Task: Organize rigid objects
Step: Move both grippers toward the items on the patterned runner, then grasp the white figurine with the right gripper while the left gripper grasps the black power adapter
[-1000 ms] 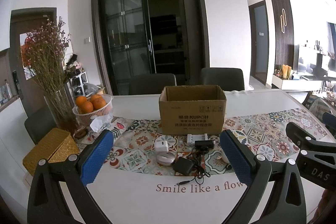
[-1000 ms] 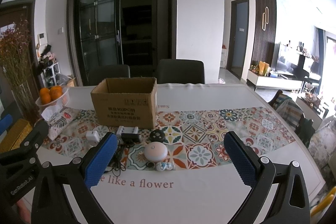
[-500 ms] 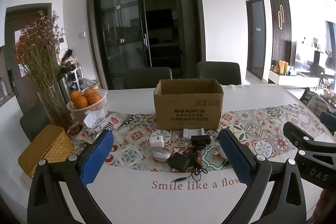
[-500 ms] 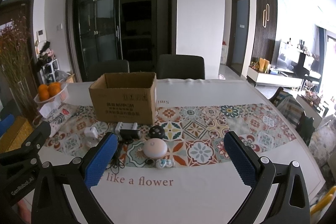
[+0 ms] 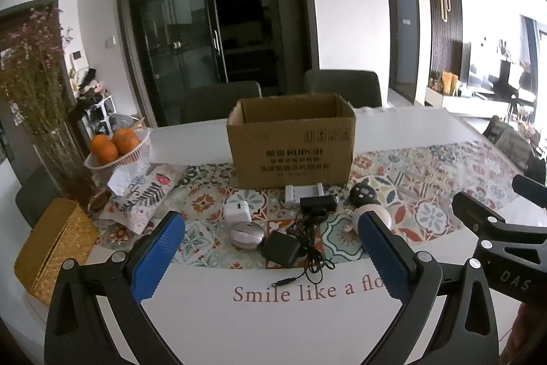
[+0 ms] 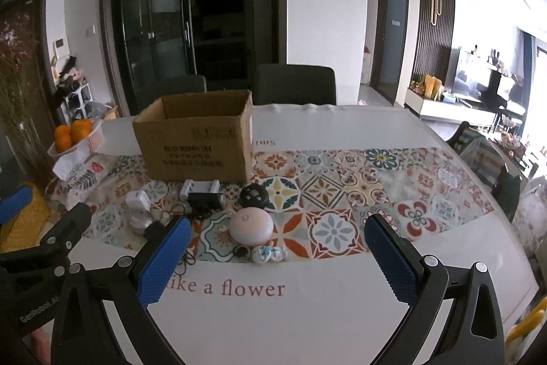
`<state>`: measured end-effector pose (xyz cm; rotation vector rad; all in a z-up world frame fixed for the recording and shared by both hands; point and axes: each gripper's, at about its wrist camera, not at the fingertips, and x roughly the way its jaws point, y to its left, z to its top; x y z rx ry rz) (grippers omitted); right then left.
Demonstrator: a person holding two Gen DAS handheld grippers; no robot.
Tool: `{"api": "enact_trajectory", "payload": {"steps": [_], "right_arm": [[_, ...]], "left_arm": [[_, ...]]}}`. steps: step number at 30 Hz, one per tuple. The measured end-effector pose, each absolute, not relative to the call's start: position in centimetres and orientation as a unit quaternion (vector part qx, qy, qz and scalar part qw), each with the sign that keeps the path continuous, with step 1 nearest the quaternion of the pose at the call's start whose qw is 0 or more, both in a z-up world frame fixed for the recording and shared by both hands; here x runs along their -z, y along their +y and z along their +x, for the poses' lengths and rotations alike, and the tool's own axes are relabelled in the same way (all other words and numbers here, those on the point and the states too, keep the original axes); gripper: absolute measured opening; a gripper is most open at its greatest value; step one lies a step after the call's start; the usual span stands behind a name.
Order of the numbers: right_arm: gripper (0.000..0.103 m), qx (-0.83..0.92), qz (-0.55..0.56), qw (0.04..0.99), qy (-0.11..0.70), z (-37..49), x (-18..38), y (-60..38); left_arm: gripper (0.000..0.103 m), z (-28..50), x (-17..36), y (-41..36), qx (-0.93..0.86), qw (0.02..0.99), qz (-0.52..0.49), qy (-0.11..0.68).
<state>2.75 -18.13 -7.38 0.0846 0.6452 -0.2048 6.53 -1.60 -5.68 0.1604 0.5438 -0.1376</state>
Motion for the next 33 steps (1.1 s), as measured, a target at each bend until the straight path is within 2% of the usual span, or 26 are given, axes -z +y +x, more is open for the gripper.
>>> {"api": "enact_trajectory", "payload": {"steps": [13,16,24,28,33], "right_arm": [[0.103,0.101,0.064,0.933,0.339,6.7,12.0,-17.0],[0.103,0.106,0.064,0.929,0.348,7.4,13.3,-16.7],[0.102,0.107,0.076,0.918,0.375,9.2,17.3,-16.6],[0.101,0.115,0.085,0.913,0.383,9.8,18.9,-16.9],[0.100,0.116,0.083,0.911,0.388,10.3,20.3,-17.0]], "left_arm": [[0.096,11.7,11.0,-0.4,0.082,0.938,0.097,0.323],[0.089,12.9,12.6,-0.4,0.090,0.929,0.107,0.342],[0.084,15.0,16.6,-0.9,0.114,0.915,0.120,0.369],[0.076,15.8,18.3,-1.0,0.126,0.906,0.124,0.386],[0.076,16.2,19.6,-1.3,0.137,0.903,0.142,0.382]]}}
